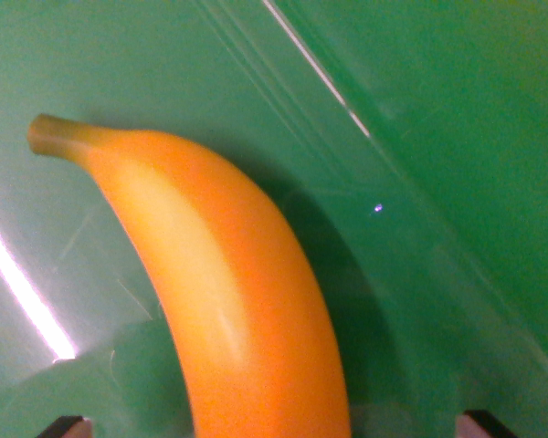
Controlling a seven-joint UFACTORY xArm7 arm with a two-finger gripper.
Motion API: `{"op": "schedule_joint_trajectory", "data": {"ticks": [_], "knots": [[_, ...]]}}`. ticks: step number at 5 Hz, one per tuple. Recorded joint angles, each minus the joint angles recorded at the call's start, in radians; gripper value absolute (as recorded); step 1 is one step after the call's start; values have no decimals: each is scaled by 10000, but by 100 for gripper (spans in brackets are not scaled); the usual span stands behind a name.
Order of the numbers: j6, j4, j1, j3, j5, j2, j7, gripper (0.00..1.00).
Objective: Pick fruit
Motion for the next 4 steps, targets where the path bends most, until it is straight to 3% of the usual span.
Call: {"op": "schedule_joint_trajectory", "data": {"ticks": [1, 2, 4], "knots": [[-132, -87, -7, -13, 9, 61, -124, 100], [-227, -149, -13, -22, 16, 105, -214, 100], [-227, -149, -13, -22, 16, 105, -214, 100]]}}
